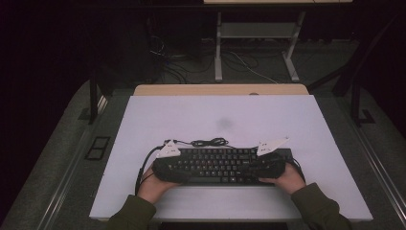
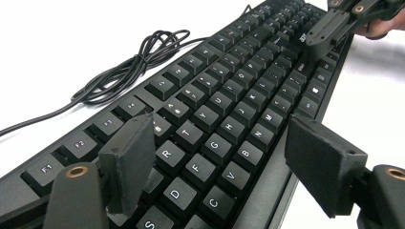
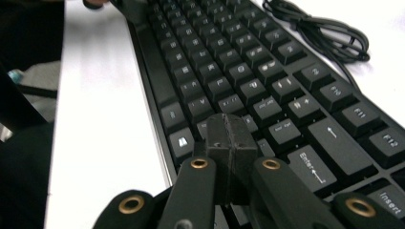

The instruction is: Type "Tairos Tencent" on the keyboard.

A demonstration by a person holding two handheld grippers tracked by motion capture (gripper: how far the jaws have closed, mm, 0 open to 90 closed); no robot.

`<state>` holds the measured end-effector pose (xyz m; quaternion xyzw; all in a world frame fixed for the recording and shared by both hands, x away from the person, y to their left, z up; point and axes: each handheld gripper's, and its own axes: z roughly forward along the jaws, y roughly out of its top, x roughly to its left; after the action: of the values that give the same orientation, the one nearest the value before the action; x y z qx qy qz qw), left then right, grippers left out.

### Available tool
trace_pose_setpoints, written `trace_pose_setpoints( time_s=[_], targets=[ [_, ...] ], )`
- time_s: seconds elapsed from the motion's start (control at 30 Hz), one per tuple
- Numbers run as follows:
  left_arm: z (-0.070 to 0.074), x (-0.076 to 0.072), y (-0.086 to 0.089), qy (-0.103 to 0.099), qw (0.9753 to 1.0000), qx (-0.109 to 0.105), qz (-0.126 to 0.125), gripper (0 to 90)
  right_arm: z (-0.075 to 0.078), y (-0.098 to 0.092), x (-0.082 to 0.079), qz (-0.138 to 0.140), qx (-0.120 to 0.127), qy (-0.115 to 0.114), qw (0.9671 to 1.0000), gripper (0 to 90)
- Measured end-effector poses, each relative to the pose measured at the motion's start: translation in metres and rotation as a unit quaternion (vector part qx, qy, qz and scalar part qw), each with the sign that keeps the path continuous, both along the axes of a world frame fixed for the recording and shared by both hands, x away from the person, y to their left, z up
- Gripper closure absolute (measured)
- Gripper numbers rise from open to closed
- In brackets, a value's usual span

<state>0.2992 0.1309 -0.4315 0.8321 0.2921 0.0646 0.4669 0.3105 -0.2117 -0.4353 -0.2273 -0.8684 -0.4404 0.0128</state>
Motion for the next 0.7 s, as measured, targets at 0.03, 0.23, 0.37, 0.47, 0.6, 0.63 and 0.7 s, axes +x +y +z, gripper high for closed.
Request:
trace_pose_setpoints(
  time_s=[0.03, 0.23, 0.37, 0.47, 0.6, 0.63, 0.7],
  targets=[
    [0.0, -0.0001, -0.0002, 0.0, 1.0, 0.0, 0.0, 25.1, -0.0004, 0.0007, 0.0002, 0.002, -0.004, -0.002, 1.0, 89.3],
    [0.0004, -0.0002, -0.0016, -0.002, 1.0, 0.0, -0.002, 25.1, -0.0023, 0.0033, -0.0001, 0.002, -0.016, -0.006, 0.9998, 89.4],
    [0.0002, 0.0009, -0.0014, -0.001, 1.0, -0.004, 0.003, 25.1, -0.0066, 0.0058, -0.0003, 0.004, -0.026, -0.002, 0.9996, 89.5],
    [0.0002, 0.002, -0.0019, -0.002, 1.0, -0.004, 0.002, 25.2, -0.0067, 0.0073, -0.0003, 0.007, -0.028, -0.004, 0.9996, 89.5],
    [0.0008, 0.0036, -0.0031, -0.004, 1.0, -0.003, 0.004, 25.6, -0.0062, 0.0079, 0.0005, 0.008, -0.032, -0.008, 0.9994, 89.5],
    [0.0012, 0.0042, -0.0034, -0.004, 1.0, -0.004, 0.004, 26.0, -0.0065, 0.0078, 0.0003, 0.007, -0.03, -0.006, 0.9995, 89.5],
    [0.0019, 0.0053, -0.0044, -0.006, 0.9999, -0.004, 0.007, 29.3, -0.0067, 0.0075, 0.0004, 0.007, -0.028, -0.004, 0.9996, 89.5]
  ],
)
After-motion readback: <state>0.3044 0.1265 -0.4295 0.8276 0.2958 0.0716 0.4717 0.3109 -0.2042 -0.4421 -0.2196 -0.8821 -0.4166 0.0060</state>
